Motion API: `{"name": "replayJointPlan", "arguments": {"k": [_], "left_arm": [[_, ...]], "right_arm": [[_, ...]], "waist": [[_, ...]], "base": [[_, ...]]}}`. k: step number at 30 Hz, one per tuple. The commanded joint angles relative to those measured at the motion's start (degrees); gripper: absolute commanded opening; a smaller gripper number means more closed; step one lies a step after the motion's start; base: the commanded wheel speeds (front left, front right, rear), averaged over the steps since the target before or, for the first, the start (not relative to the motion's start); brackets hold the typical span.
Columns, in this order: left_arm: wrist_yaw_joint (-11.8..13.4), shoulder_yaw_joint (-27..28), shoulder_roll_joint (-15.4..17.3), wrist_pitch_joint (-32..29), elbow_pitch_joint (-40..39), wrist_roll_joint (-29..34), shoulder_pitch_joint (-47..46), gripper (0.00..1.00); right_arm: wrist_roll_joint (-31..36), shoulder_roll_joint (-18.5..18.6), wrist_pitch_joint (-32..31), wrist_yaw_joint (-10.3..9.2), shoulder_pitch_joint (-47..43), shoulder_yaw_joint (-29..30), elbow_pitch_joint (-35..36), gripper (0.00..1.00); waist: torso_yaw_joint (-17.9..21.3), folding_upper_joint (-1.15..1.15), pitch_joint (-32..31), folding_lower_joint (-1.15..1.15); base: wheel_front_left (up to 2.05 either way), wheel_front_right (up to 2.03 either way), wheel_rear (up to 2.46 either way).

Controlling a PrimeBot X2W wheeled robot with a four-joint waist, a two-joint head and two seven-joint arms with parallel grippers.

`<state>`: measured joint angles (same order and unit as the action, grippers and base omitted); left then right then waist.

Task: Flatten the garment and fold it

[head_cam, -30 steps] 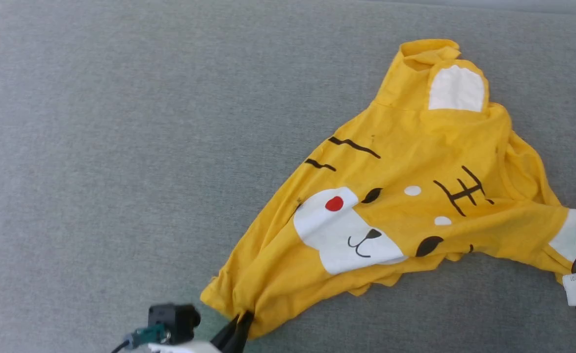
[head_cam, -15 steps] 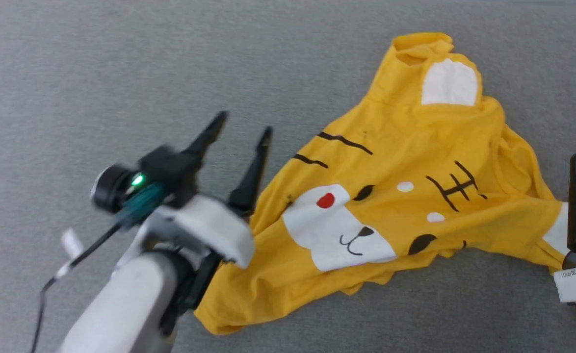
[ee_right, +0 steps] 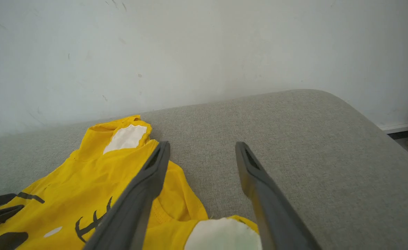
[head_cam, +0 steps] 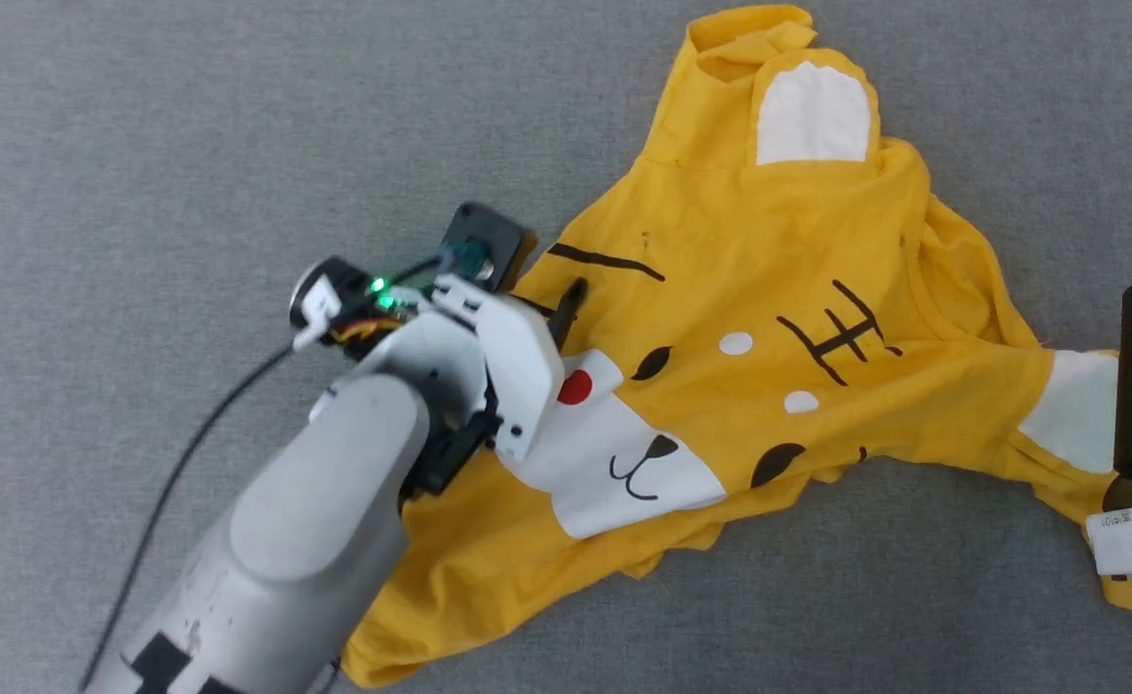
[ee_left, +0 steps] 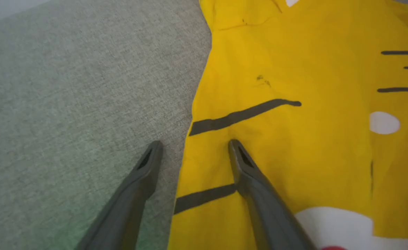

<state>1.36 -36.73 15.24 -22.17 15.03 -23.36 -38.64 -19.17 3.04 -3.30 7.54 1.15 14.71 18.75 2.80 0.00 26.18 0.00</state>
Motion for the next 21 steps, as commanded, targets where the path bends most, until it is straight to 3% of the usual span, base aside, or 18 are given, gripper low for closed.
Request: {"name": "replayJointPlan", "arguments": {"k": [1, 2, 3, 4, 9, 12, 17, 21], "left_arm": [[-0.5, -1.0, 0.0, -1.8, 2.3, 0.2, 0.2, 1.0], [-0.7, -1.5, -0.1, -2.9, 3.6, 0.3, -0.2, 0.55], [-0.7, -2.0, 0.0, -3.5, 4.5, 0.7, -0.8, 0.34], [-0.9, -2.5, 0.0, -3.7, 5.1, 1.2, -1.3, 0.0], [-0.9, -2.0, -1.1, -1.4, 4.8, 0.7, -2.5, 0.0], [0.8, 0.0, -1.7, 2.1, 1.8, 0.0, -2.3, 0.0], [6.2, 6.9, -1.4, 8.3, -8.9, -3.8, 3.4, 0.0], [10.8, 13.6, 0.2, 10.6, -20.1, -9.5, 14.7, 0.0]], "right_arm": [[-0.3, -0.2, 0.5, -0.05, 1.0, 0.1, -0.2, 1.0], [-0.3, -0.2, 0.6, -0.05, 1.1, 0.1, -0.3, 1.0], [-0.3, -0.2, 0.7, -0.05, 1.1, 0.2, -0.4, 1.0], [-0.3, -0.2, 0.7, -0.05, 1.2, 0.2, -0.5, 1.0], [-0.4, -0.2, 0.9, -0.05, 1.1, 0.2, -0.8, 1.0], [-0.3, -0.2, 0.8, -0.05, 0.9, 0.0, -0.8, 1.0], [-0.2, -0.2, 0.6, -0.05, 0.4, 0.4, -0.8, 1.0], [-0.1, -0.2, 0.3, -0.05, -0.5, 0.4, -0.9, 1.0]], "waist": [[0.4, 0.0, 0.4, 0.0], [0.4, 0.0, 0.5, 0.0], [0.3, 0.0, 0.5, 0.0], [0.3, 0.0, 0.5, 0.0], [-0.9, 0.0, -0.1, 0.0], [-1.7, 0.0, -0.8, 0.0], [-3.1, 0.0, -2.2, 0.0], [-4.0, 0.0, -3.4, 0.0]], "base": [[0.0, 0.0, 0.0], [0.0, 0.0, 0.0], [0.0, 0.0, 0.0], [0.0, 0.0, 0.0], [0.0, 0.0, 0.0], [0.0, 0.0, 0.0], [0.0, 0.0, 0.0], [0.0, 0.0, 0.0]]}}
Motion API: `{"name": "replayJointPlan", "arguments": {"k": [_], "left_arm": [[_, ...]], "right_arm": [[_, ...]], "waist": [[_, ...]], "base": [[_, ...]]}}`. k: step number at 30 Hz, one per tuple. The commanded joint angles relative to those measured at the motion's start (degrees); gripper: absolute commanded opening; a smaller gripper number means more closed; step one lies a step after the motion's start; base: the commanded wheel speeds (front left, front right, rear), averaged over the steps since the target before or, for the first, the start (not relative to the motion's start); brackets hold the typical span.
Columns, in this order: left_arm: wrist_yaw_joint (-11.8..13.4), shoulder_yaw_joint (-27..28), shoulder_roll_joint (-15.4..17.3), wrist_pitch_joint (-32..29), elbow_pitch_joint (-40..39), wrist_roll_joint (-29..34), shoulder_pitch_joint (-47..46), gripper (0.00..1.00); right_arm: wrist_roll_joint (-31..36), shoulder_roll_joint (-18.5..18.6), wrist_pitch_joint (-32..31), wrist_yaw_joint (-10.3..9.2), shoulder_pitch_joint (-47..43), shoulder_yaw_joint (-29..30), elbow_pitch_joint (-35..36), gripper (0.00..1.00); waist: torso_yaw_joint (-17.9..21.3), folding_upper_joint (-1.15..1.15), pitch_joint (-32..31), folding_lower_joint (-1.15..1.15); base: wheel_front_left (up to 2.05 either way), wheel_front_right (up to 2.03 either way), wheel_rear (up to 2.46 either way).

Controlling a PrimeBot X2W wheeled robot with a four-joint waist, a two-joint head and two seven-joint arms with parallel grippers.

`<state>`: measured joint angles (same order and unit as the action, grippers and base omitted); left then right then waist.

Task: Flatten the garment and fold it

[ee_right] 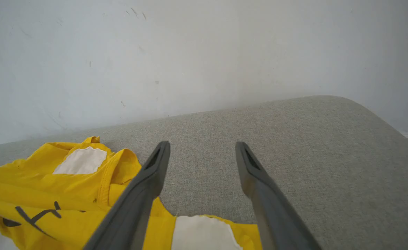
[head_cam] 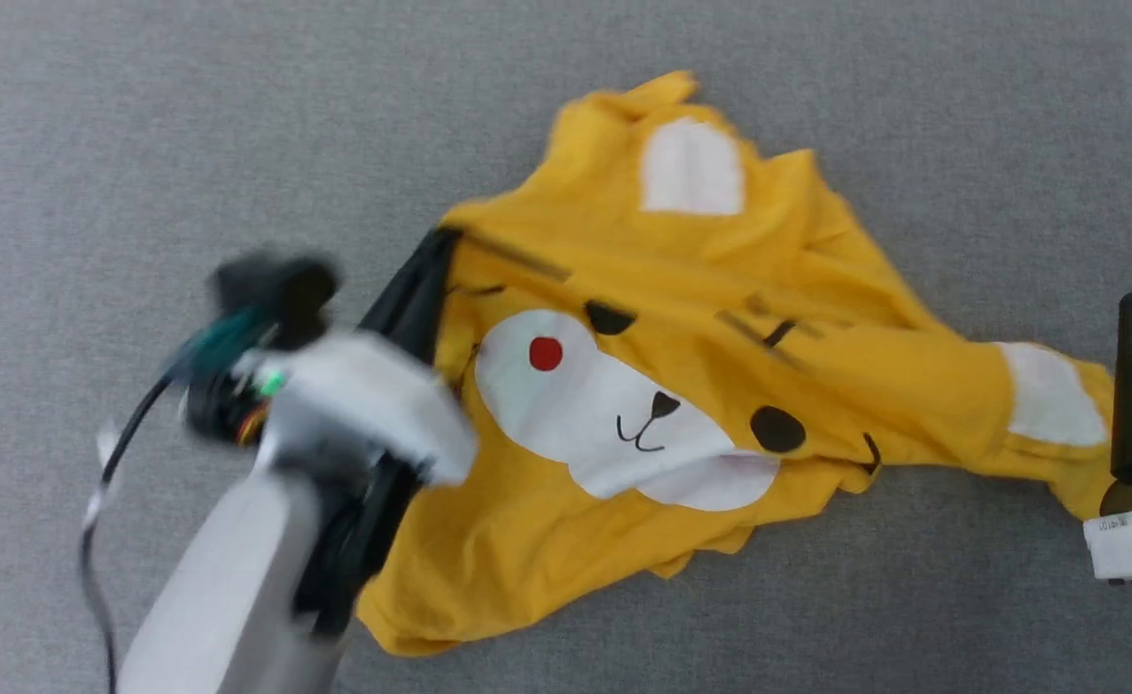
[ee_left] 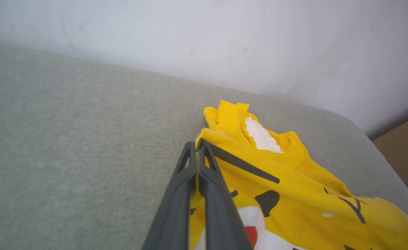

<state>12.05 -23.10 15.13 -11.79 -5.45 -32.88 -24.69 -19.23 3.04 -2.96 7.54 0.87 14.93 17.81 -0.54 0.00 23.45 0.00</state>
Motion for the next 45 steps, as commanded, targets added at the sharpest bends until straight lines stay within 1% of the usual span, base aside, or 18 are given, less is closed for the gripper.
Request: {"name": "replayJointPlan", "arguments": {"k": [1, 4, 7, 9, 11, 12, 13, 14, 18, 20, 22, 28, 37, 41, 42, 43, 44, 45], "left_arm": [[1.5, 1.7, 0.8, 0.8, -2.2, -1.2, 4.5, 0.0], [5.9, 6.3, 2.2, 2.5, -8.5, -3.5, 16.5, 0.0], [9.2, 9.3, 1.5, 4.2, -11.4, -6.5, 29.1, 0.0], [9.9, 8.8, 1.6, 3.8, -11.3, -7.3, 35.8, 0.0], [9.4, 6.9, 1.3, 3.2, -11.3, -7.8, 39.0, 0.0], [8.6, 6.2, 0.6, 3.7, -11.8, -8.2, 39.2, 0.13], [7.9, 5.9, -0.6, 4.8, -12.3, -8.7, 38.7, 0.45], [7.4, 6.1, -1.6, 6.5, -12.8, -8.7, 37.7, 1.0], [5.4, 8.3, -4.4, 16.5, -15.0, -5.7, 31.0, 1.0], [3.6, 9.5, -5.2, 23.2, -16.2, -2.7, 27.0, 1.0], [3.0, 11.3, -6.0, 26.1, -16.9, 1.6, 23.4, 1.0], [2.7, 15.1, -9.5, 26.8, -20.0, 17.7, 18.0, 1.0], [0.3, 14.1, -11.8, 26.8, -17.2, 21.7, 18.5, 1.0], [-0.3, 14.6, -12.1, 26.8, -16.6, 22.1, 18.4, 1.0], [-0.4, 14.6, -12.1, 26.8, -16.5, 22.1, 18.4, 1.0], [-0.4, 14.7, -12.1, 26.8, -16.4, 22.2, 18.5, 1.0], [-0.4, 14.7, -12.1, 26.8, -16.4, 22.2, 18.5, 1.0], [-0.5, 14.7, -12.2, 26.8, -16.3, 22.2, 18.7, 1.0]], "right_arm": [[-0.1, -0.2, -0.1, -0.05, -0.4, 0.1, 0.0, 1.0], [0.1, -0.2, -0.4, -0.05, -1.2, 0.0, 0.0, 1.0], [0.2, -0.2, -0.8, -0.05, -1.9, 0.1, 0.1, 1.0], [0.4, -0.2, -1.1, -0.05, -2.4, 0.5, 0.3, 1.0], [0.5, -0.2, -1.5, -0.05, -2.9, 1.1, 0.6, 1.0], [0.6, -0.2, -1.8, -0.05, -3.0, 1.1, 0.8, 1.0], [0.6, -0.2, -2.1, -0.05, -3.1, 1.0, 0.9, 1.0], [0.7, -0.2, -2.3, -0.05, -3.0, 0.8, 1.0, 1.0], [1.0, -0.2, -3.2, -0.05, -2.4, -0.1, 1.5, 1.0], [1.4, -0.2, -3.6, -0.05, -2.2, -0.2, 1.8, 1.0], [1.9, -0.2, -4.1, -0.05, -2.0, -0.2, 2.1, 1.0], [4.9, -0.1, -10.6, -0.05, -2.4, 1.0, 2.0, 1.0], [8.4, 3.5, -26.6, -0.05, -5.3, 2.0, -3.9, 1.0], [7.7, 4.4, -28.2, -0.05, -5.2, 1.4, -6.4, 1.0], [7.1, 4.5, -27.8, -0.05, -4.8, 1.1, -6.9, 0.81], [6.8, 4.3, -27.1, -0.05, -4.2, 1.2, -7.2, 0.39], [6.8, 4.3, -27.1, -0.05, -4.2, 1.2, -7.2, 0.39], [6.8, 4.4, -26.4, -0.05, -3.7, 1.0, -7.4, 0.16]], "waist": [[-0.8, 0.0, -1.0, 0.0], [-1.2, 0.0, -1.8, 0.0], [-1.6, 0.0, -2.2, 0.0], [-2.3, 0.0, -2.4, 0.0], [-3.2, 0.0, -2.3, 0.0], [-3.7, 0.0, -2.2, 0.0], [-4.2, 0.0, -2.2, 0.0], [-4.6, 0.0, -2.3, 0.0], [-5.6, 0.0, -2.7, 0.0], [-5.9, 0.0, -2.8, 0.0], [-5.9, 0.0, -2.8, 0.0], [-4.3, 0.0, -1.9, 0.0], [-3.7, 0.0, -0.3, 0.0], [-4.2, 0.0, -0.5, 0.0], [-4.4, 0.0, -0.7, 0.0], [-4.5, 0.0, -0.9, 0.0], [-4.5, 0.0, -0.9, 0.0], [-4.5, 0.0, -1.1, 0.0]], "base": [[0.0, 0.0, 0.0], [0.0, 0.0, 0.0], [0.0, 0.0, 0.0], [0.0, 0.0, 0.0], [0.0, 0.0, 0.0], [0.0, 0.0, 0.0], [0.0, 0.0, 0.0], [0.0, 0.0, 0.0], [0.0, 0.0, 0.0], [0.0, 0.0, 0.0], [0.0, 0.0, 0.0], [0.0, 0.0, 0.0], [0.0, 0.0, 0.0], [0.0, 0.0, 0.0], [0.0, 0.0, 0.0], [0.0, 0.0, 0.0], [0.0, 0.0, 0.0], [0.0, 0.0, 0.0]]}}
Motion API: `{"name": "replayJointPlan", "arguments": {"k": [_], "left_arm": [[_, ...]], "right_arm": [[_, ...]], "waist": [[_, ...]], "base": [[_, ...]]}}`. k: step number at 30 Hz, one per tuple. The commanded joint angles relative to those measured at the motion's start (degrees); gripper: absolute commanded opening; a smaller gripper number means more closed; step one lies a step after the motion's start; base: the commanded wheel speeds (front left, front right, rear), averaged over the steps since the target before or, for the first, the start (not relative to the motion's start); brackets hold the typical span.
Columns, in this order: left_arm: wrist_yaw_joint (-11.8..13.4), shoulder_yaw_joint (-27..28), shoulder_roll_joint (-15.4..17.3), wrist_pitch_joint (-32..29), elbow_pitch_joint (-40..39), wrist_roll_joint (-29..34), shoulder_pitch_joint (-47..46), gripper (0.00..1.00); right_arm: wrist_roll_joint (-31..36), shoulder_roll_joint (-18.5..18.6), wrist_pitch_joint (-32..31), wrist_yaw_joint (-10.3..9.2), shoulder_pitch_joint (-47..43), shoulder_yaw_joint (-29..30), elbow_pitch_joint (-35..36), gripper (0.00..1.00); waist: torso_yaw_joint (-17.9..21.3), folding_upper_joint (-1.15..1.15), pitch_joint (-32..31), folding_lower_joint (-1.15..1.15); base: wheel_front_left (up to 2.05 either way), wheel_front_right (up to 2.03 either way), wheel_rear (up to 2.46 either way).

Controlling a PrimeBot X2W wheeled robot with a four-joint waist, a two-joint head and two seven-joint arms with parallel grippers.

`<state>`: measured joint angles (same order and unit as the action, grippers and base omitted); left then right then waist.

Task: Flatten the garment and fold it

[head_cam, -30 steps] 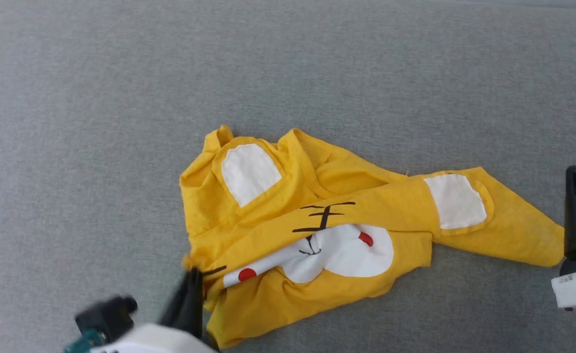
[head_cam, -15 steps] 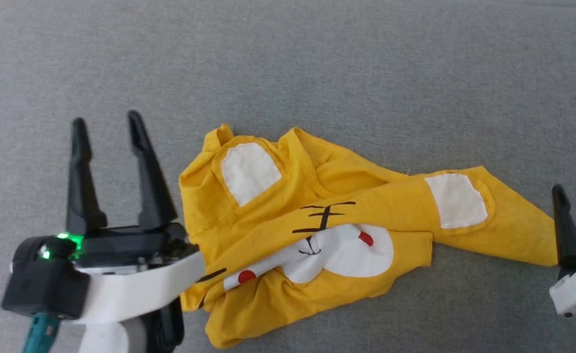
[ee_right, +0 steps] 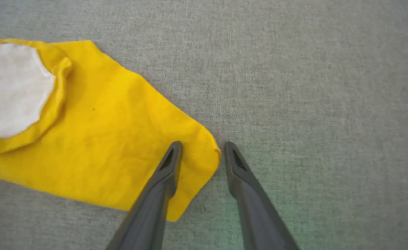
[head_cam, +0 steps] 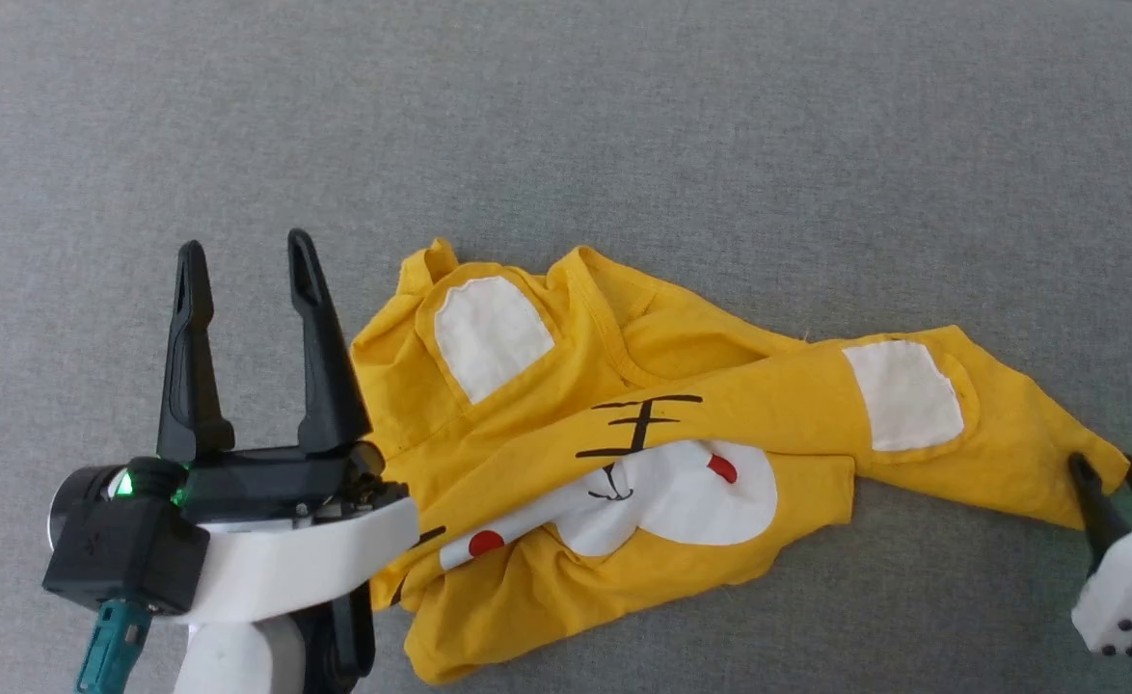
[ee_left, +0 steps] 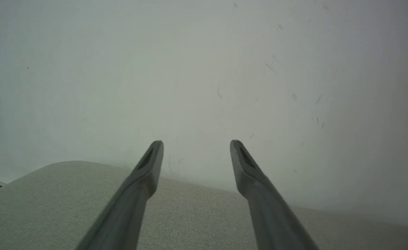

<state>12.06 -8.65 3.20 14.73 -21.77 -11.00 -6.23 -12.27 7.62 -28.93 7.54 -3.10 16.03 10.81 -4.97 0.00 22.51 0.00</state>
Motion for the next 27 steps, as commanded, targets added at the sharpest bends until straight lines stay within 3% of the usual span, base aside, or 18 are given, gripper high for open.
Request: {"name": "replayJointPlan", "arguments": {"k": [1, 4, 6, 12, 15, 20, 21, 22, 27], "left_arm": [[-0.5, 0.3, -0.3, 0.3, 0.1, 0.3, 0.4, 1.0], [-0.4, 0.0, -0.3, 0.3, 0.1, 0.0, 0.8, 1.0], [0.0, -0.3, -0.3, 0.3, -0.2, -0.4, 0.7, 1.0], [0.6, -1.2, -0.3, 0.3, -0.7, -0.4, -1.0, 1.0], [1.0, -2.1, -0.3, 0.3, -0.6, -0.7, -2.2, 1.0], [1.2, -3.7, -0.3, 0.3, 0.3, -1.2, -3.9, 1.0], [1.2, -4.0, -0.3, 0.3, 0.5, -1.3, -4.2, 1.0], [1.3, -4.3, -0.3, 0.3, 0.6, -1.5, -4.4, 1.0], [1.7, -4.8, -0.3, 0.3, 1.3, -2.0, -5.0, 1.0]], "right_arm": [[-0.3, 0.1, 0.4, -0.05, 0.8, -0.6, -0.4, 0.0], [-1.0, 1.3, 2.8, -0.05, 3.7, -1.6, 0.7, 0.0], [-1.0, 4.1, 3.7, -0.05, 6.2, -3.2, 2.2, 0.0], [-0.1, 17.4, 2.8, -0.05, 18.2, -1.6, 4.2, 0.0], [1.9, 23.6, 3.8, -0.05, 24.1, 2.1, 1.4, 0.0], [4.8, 29.0, 8.1, -0.05, 30.3, 3.9, -6.4, 0.0], [4.8, 29.0, 8.7, -0.05, 31.0, 3.9, -8.1, 0.4], [4.8, 28.8, 9.0, -0.05, 31.5, 3.9, -9.9, 1.0], [2.7, 26.4, 8.0, -0.05, 31.2, 1.9, -15.6, 1.0]], "waist": [[-0.2, 0.0, -0.2, 0.0], [-0.2, 0.0, -0.2, 0.0], [0.1, 0.0, 0.5, 0.0], [0.3, 0.0, 3.6, 0.0], [0.0, 0.0, 5.5, 0.0], [-0.7, 0.0, 8.0, 0.0], [-0.8, 0.0, 8.3, 0.0], [-1.0, 0.0, 8.5, 0.0], [-1.0, 0.0, 8.3, 0.0]], "base": [[0.0, 0.0, 0.0], [0.0, 0.0, 0.0], [0.0, 0.0, 0.0], [0.0, 0.0, 0.0], [0.0, 0.0, 0.0], [0.0, 0.0, 0.0], [0.0, 0.0, 0.0], [0.0, 0.0, 0.0], [0.0, 0.0, 0.0]]}}
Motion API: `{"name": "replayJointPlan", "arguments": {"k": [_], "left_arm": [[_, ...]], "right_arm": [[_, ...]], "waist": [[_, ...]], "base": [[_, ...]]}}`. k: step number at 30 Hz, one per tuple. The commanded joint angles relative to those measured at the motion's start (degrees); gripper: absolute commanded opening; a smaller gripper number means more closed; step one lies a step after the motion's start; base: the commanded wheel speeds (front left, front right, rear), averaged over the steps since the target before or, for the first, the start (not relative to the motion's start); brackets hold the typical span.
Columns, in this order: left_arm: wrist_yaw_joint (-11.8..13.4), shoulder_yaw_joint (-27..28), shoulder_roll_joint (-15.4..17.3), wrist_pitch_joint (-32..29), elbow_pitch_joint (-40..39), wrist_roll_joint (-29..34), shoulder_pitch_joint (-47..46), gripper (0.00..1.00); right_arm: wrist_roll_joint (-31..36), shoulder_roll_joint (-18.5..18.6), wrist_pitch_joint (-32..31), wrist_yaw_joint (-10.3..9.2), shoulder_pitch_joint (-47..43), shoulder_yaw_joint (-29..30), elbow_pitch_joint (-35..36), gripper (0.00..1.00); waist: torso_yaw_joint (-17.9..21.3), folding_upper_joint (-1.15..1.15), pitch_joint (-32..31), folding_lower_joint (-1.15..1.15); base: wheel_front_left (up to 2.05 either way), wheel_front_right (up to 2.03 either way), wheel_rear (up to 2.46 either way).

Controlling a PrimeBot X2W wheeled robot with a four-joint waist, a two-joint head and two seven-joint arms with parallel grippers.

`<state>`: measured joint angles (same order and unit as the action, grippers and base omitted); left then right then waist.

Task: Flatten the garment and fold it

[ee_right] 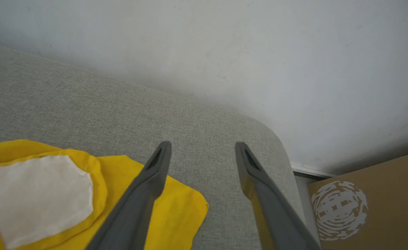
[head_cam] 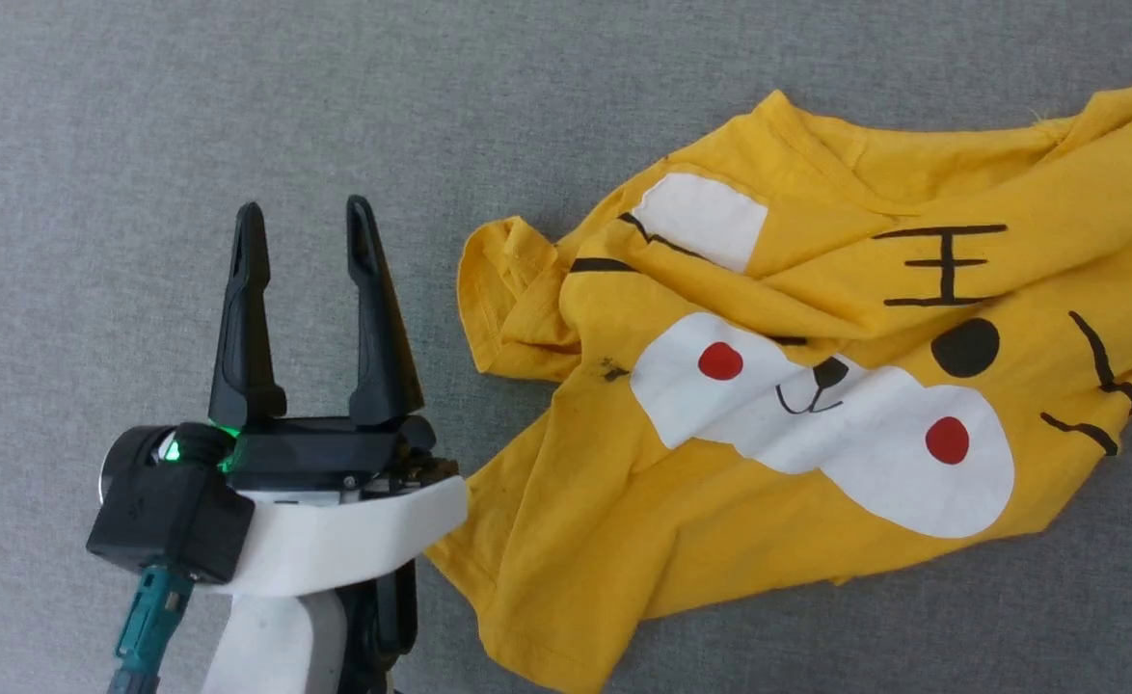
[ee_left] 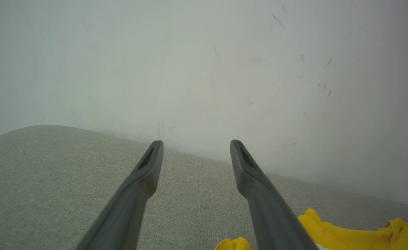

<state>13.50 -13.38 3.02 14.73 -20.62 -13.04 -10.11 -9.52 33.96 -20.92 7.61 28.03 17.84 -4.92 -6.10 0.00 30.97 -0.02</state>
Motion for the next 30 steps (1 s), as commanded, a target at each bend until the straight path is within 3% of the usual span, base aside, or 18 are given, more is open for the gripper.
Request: {"name": "replayJointPlan", "arguments": {"k": [1, 5, 9, 12, 18, 22, 29, 30], "left_arm": [[0.2, 0.0, -0.1, 0.3, 0.3, 0.0, -1.0, 1.0], [-0.1, 1.0, -0.1, 0.3, 0.8, 0.4, -0.4, 1.0], [-0.5, 1.9, -0.1, 0.3, 1.0, 0.3, 0.4, 1.0], [-0.7, 2.2, -0.1, 0.3, 1.2, 0.0, 1.4, 1.0], [-1.1, 1.8, -0.1, 0.3, 1.6, -0.6, 2.4, 1.0], [-1.5, 2.0, -0.1, 0.3, 1.4, -0.6, 2.9, 1.0], [-2.1, 2.2, -0.1, 0.3, 2.0, -0.3, 3.4, 1.0], [-2.2, 2.2, -0.1, 0.3, 2.1, -0.2, 3.4, 1.0]], "right_arm": [[-0.9, -0.5, -0.1, -0.12, 0.1, -0.2, -0.2, 1.0], [-3.5, -2.0, 0.0, -0.12, 0.1, -1.3, 3.1, 1.0], [-9.3, -4.7, -2.8, -0.12, -1.6, -4.4, 11.3, 1.0], [-14.8, -6.7, -8.2, -0.12, -6.0, -8.2, 17.3, 1.0], [-19.4, -5.7, -21.7, -0.12, -21.0, -16.2, 23.8, 1.0], [-19.0, -6.0, -22.5, -0.12, -25.7, -19.4, 23.5, 1.0], [-14.6, -6.8, -17.1, -0.12, -25.0, -26.0, 13.8, 1.0], [-14.3, -7.1, -16.5, -0.12, -24.5, -26.4, 12.5, 0.45]], "waist": [[0.3, 0.0, -0.6, 0.02], [1.1, 0.0, -2.5, 0.02], [2.1, 0.0, -4.7, 0.02], [2.7, 0.0, -6.5, 0.02], [2.4, 0.0, -8.1, 0.02], [1.9, 0.0, -8.0, 0.02], [1.3, 0.0, -8.7, 0.02], [1.3, 0.0, -8.8, 0.02]], "base": [[0.0, 0.0, 0.0], [0.0, 0.0, 0.0], [0.0, 0.0, 0.0], [0.0, 0.0, 0.0], [0.0, 0.0, 0.0], [0.0, 0.0, 0.0], [0.0, 0.0, 0.0], [0.0, 0.0, 0.0]]}}
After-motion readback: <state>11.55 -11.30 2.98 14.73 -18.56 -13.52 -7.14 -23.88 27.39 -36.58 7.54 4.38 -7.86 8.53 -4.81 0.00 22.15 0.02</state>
